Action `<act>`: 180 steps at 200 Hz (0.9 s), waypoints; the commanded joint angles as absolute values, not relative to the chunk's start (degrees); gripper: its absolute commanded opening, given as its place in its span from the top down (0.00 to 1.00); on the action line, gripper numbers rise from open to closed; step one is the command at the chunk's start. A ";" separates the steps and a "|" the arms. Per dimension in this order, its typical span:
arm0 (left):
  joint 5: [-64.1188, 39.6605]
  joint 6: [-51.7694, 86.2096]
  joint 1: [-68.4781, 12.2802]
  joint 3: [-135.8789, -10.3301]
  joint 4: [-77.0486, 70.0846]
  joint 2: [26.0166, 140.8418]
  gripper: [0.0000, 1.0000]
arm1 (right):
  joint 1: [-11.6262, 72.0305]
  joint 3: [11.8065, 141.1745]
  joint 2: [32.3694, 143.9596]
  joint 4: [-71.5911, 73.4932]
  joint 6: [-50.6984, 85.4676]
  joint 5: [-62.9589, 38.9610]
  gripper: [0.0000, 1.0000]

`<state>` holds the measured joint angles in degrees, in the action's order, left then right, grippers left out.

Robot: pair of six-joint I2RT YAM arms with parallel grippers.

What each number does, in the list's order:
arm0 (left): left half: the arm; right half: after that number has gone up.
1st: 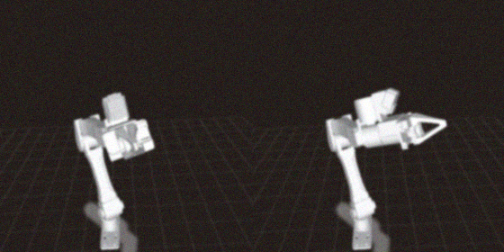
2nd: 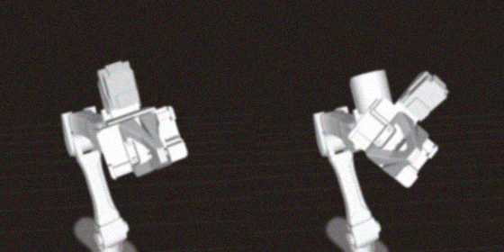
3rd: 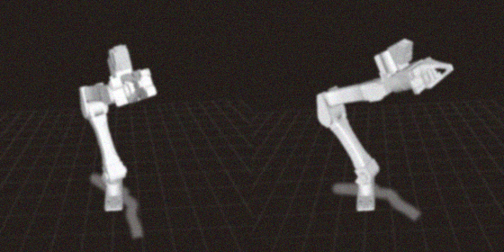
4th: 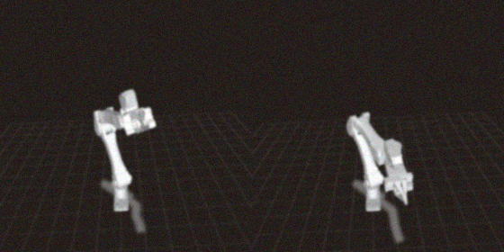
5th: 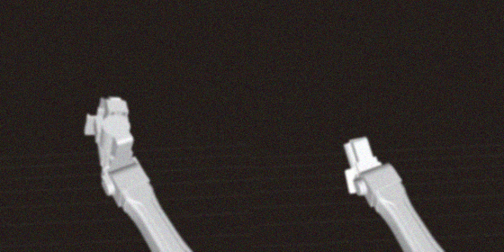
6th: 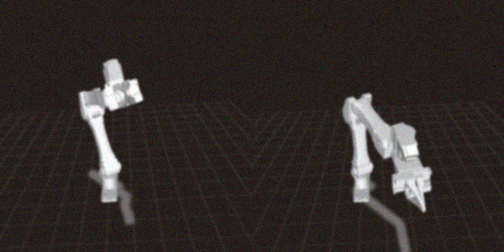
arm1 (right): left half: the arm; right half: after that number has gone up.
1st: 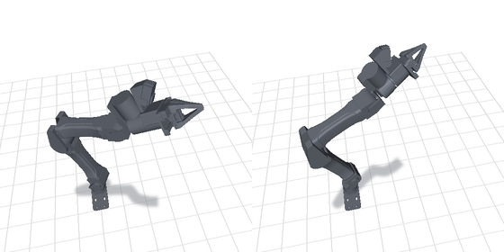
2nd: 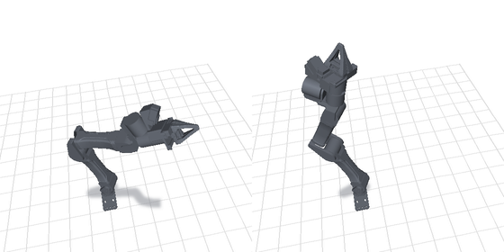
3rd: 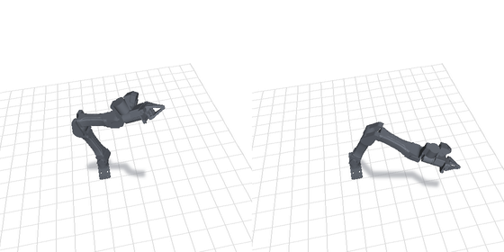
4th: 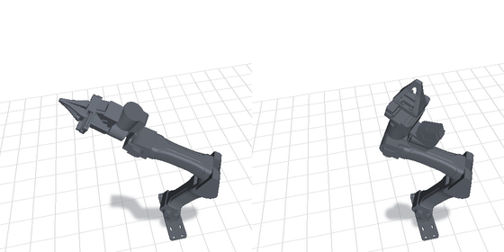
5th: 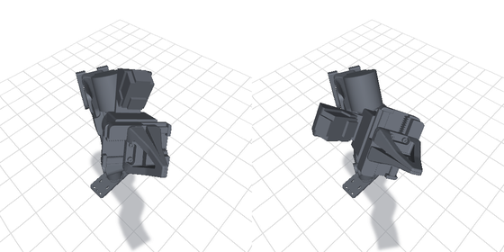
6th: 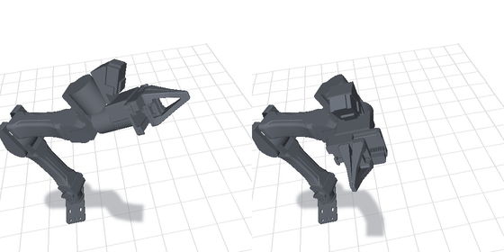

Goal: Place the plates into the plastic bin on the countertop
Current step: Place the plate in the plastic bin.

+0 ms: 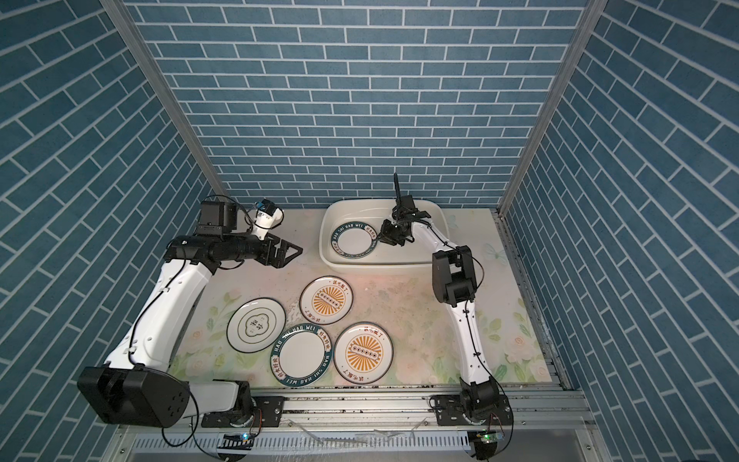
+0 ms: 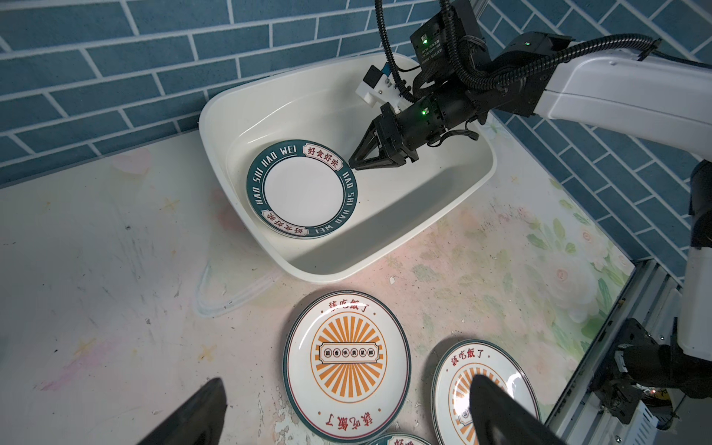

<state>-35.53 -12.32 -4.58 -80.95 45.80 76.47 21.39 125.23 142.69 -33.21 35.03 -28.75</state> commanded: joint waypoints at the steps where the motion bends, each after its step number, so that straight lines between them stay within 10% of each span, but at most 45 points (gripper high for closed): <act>1: -34.63 -14.18 -4.22 -81.03 47.08 75.69 0.00 | 21.65 124.69 133.47 -36.28 30.89 -23.11 0.78; 180: -37.82 -16.63 -4.39 -77.56 47.18 75.10 0.01 | 21.66 65.76 68.84 -36.44 31.06 -13.29 0.65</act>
<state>-37.08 -15.42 -4.51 -77.65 47.24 76.47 21.39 69.65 74.17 -35.62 30.17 -14.57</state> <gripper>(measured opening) 0.995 0.345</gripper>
